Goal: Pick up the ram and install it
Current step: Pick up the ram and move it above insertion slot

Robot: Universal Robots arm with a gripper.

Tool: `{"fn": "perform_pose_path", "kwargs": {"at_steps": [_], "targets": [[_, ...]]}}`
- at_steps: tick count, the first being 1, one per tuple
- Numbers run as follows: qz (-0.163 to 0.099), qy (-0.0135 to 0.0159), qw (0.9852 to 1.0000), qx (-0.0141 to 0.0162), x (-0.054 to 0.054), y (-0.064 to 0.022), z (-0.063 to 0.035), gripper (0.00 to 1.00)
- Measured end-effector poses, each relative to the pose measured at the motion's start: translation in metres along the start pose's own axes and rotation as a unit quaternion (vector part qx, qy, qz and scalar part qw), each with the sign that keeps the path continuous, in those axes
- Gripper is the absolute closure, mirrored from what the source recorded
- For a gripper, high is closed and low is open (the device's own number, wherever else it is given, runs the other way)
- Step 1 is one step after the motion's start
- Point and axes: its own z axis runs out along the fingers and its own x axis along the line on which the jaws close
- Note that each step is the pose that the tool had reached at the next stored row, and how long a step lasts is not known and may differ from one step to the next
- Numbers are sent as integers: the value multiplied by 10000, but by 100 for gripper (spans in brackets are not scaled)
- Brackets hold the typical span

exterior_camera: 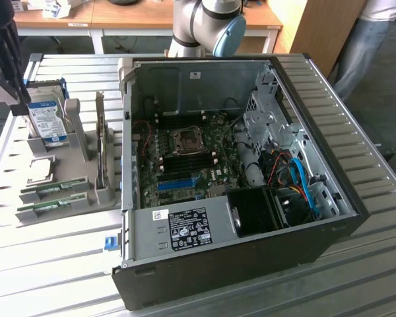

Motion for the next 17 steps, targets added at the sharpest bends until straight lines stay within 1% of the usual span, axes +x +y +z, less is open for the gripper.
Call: {"fn": "perform_pose_path", "kwargs": {"at_steps": [17], "targets": [[1,0,10000,0,9,-17,309,70]]}}
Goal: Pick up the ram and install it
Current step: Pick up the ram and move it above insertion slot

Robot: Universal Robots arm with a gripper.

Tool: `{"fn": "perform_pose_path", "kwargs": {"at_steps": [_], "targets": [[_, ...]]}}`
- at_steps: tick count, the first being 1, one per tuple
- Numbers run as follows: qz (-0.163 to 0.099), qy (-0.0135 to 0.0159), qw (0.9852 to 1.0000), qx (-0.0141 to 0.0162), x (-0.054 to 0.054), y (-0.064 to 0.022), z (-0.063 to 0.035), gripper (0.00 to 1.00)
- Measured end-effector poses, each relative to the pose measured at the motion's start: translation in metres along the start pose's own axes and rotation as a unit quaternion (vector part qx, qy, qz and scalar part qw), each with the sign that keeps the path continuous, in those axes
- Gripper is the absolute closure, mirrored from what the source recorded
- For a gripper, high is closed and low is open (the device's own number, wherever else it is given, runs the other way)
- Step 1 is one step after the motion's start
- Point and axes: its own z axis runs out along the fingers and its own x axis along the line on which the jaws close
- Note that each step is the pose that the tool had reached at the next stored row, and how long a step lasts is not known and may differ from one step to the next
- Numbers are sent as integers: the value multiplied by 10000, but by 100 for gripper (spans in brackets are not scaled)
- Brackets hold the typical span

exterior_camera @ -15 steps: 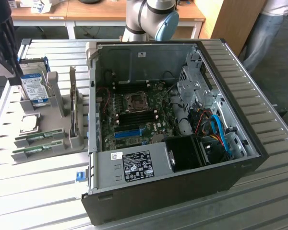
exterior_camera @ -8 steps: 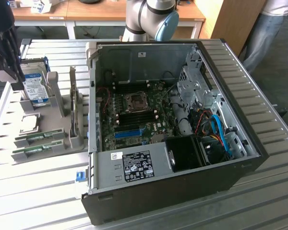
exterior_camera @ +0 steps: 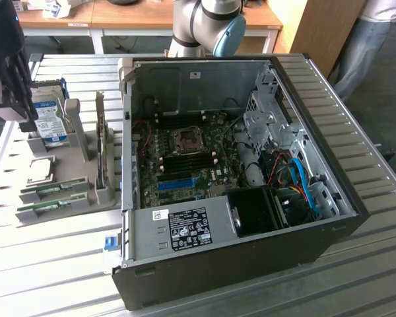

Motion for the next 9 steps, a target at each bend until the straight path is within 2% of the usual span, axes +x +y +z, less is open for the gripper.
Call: {"fn": "perform_pose_path", "kwargs": {"at_steps": [9], "targets": [[0,0,10000,0,6,-8,164,70]]}}
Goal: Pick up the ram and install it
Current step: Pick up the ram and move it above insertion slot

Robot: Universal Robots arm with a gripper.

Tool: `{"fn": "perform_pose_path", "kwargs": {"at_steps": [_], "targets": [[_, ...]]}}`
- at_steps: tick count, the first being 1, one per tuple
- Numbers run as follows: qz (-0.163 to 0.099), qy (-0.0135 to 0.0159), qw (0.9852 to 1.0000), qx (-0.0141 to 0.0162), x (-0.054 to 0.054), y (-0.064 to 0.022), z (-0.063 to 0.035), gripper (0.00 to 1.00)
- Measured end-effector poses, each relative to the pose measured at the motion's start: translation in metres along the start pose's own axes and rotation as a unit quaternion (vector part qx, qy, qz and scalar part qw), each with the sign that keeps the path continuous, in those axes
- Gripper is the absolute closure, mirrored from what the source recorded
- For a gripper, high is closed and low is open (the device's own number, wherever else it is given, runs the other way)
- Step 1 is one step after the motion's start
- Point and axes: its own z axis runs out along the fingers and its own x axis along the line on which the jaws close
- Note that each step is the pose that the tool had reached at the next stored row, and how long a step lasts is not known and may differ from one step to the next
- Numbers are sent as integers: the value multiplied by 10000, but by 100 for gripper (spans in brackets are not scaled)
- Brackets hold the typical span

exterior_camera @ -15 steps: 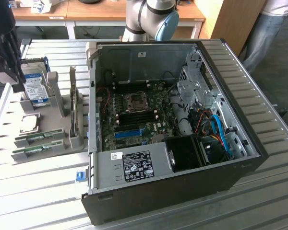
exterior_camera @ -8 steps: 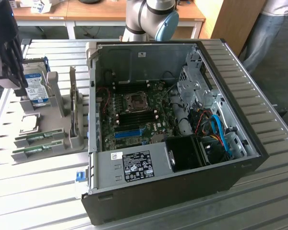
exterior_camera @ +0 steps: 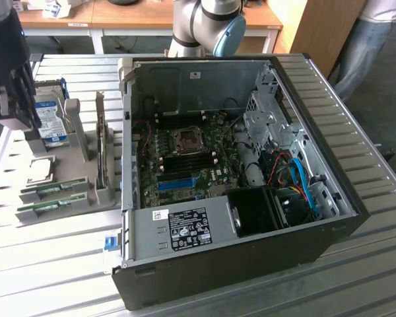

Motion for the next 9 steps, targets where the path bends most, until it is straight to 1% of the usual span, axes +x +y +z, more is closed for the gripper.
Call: {"fn": "perform_pose_path", "kwargs": {"at_steps": [9], "targets": [[0,0,10000,0,7,-8,163,70]]}}
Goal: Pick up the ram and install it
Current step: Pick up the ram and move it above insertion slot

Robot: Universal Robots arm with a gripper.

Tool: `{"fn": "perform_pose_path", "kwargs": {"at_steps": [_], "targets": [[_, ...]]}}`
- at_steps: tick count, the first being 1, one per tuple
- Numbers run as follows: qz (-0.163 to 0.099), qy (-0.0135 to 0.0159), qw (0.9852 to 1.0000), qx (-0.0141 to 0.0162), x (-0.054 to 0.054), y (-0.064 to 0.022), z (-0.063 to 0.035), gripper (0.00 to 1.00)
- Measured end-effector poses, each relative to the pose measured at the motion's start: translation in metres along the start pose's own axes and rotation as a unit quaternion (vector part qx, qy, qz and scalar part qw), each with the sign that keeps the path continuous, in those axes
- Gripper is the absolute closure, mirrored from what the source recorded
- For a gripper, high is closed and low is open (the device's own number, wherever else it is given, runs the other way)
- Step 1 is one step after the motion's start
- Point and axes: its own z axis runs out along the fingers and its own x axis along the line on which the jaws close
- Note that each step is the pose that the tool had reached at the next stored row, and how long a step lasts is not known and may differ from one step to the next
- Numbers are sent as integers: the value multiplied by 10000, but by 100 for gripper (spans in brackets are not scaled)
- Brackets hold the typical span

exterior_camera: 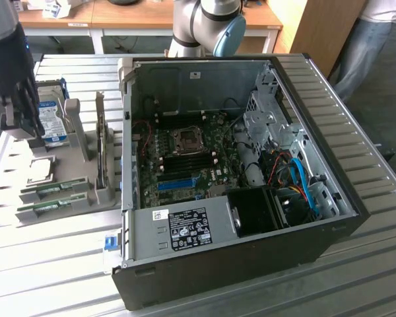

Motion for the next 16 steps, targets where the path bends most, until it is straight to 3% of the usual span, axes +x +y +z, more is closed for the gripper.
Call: {"fn": "perform_pose_path", "kwargs": {"at_steps": [16], "targets": [[0,0,10000,0,12,-13,291,70]]}}
